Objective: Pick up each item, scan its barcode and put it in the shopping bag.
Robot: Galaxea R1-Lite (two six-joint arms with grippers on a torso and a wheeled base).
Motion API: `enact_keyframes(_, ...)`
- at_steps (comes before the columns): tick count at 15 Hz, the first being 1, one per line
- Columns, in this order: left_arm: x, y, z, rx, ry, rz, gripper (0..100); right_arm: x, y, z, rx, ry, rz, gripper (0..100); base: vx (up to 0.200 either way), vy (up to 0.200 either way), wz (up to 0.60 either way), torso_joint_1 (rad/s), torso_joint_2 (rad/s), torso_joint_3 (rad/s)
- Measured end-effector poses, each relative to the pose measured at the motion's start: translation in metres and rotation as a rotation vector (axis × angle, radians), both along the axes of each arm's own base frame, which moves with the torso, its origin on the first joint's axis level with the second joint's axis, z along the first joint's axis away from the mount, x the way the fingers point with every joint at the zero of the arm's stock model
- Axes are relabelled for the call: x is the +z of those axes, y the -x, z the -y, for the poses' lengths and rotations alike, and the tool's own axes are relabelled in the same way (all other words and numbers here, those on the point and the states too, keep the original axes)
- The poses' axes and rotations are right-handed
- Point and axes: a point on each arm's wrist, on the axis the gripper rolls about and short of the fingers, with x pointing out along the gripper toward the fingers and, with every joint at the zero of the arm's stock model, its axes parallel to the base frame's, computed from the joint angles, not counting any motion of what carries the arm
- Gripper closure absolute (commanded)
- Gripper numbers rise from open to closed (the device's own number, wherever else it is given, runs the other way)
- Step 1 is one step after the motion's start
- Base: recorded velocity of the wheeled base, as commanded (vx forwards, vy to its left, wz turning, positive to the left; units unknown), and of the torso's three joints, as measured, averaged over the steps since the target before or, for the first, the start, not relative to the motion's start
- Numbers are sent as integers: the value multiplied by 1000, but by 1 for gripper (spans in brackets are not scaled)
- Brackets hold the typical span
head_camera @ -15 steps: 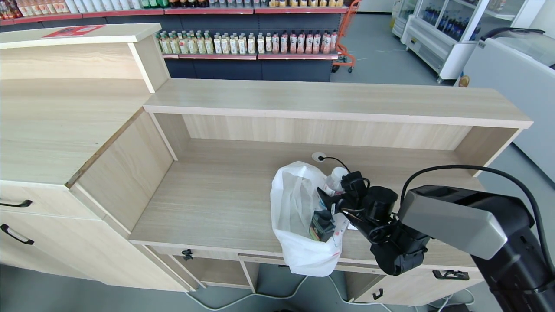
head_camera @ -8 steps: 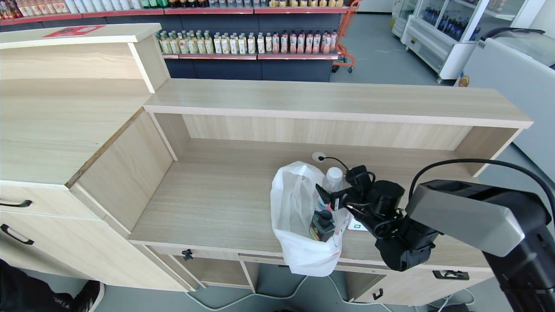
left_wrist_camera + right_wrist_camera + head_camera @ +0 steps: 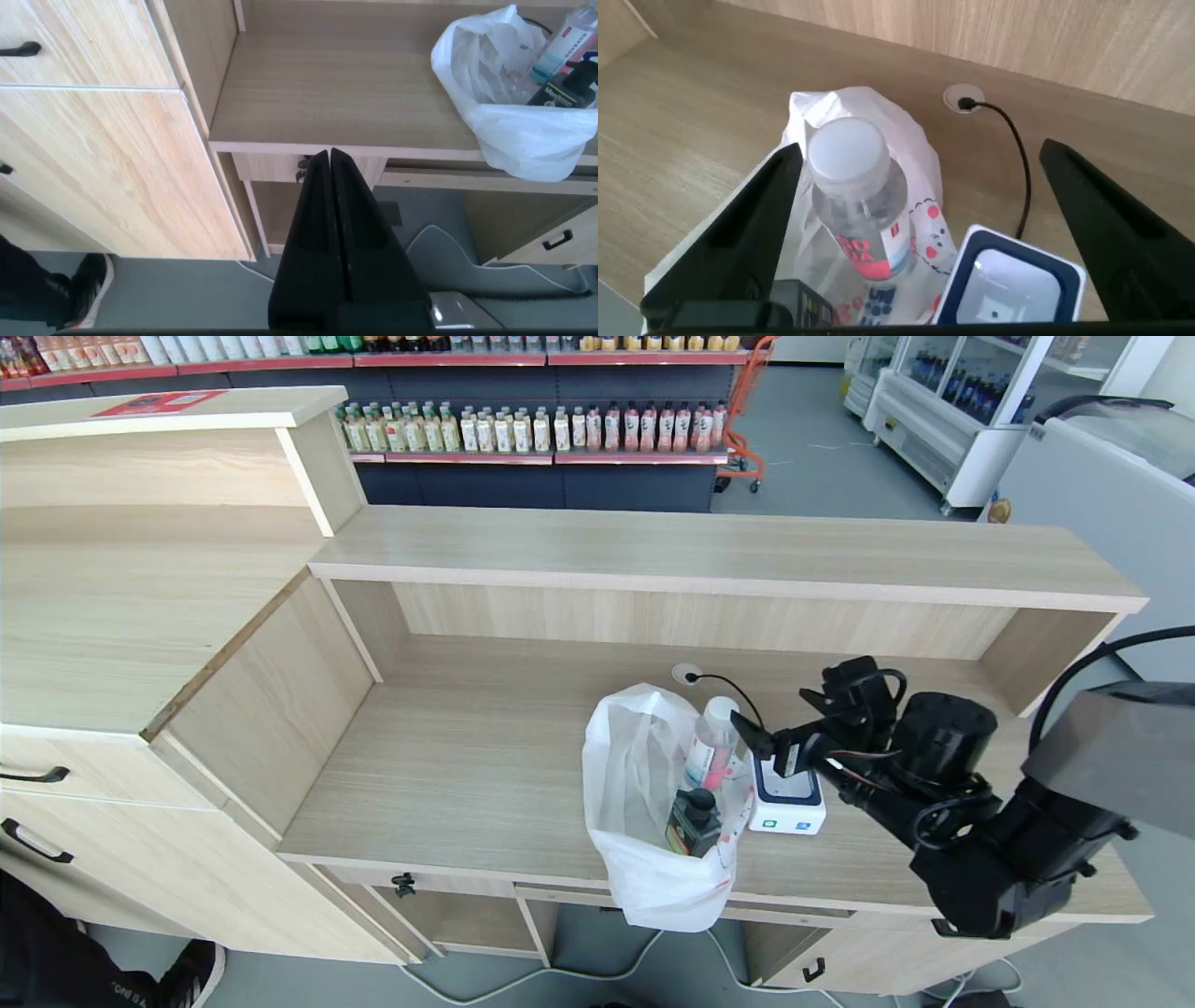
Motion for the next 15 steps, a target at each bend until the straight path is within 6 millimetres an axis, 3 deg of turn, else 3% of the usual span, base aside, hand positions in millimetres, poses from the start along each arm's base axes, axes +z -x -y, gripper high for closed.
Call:
enact_keyframes(5, 0, 0, 0, 0, 0, 0, 100, 45, 73, 44, -162, -21, -54, 0, 0, 0, 0, 0, 0, 0)
enact_keyframes(9, 0, 0, 0, 0, 0, 0, 100, 59, 167, 77, -360, -9, -133, 0, 0, 0, 0, 0, 0, 0)
enact_keyframes(11, 0, 0, 0, 0, 0, 0, 100, 57, 218, 91, -423, -5, -171, 0, 0, 0, 0, 0, 0, 0)
enact_keyframes(15, 0, 0, 0, 0, 0, 0, 100, 25, 302, 110, -530, 28, -224, 0, 0, 0, 0, 0, 0, 0)
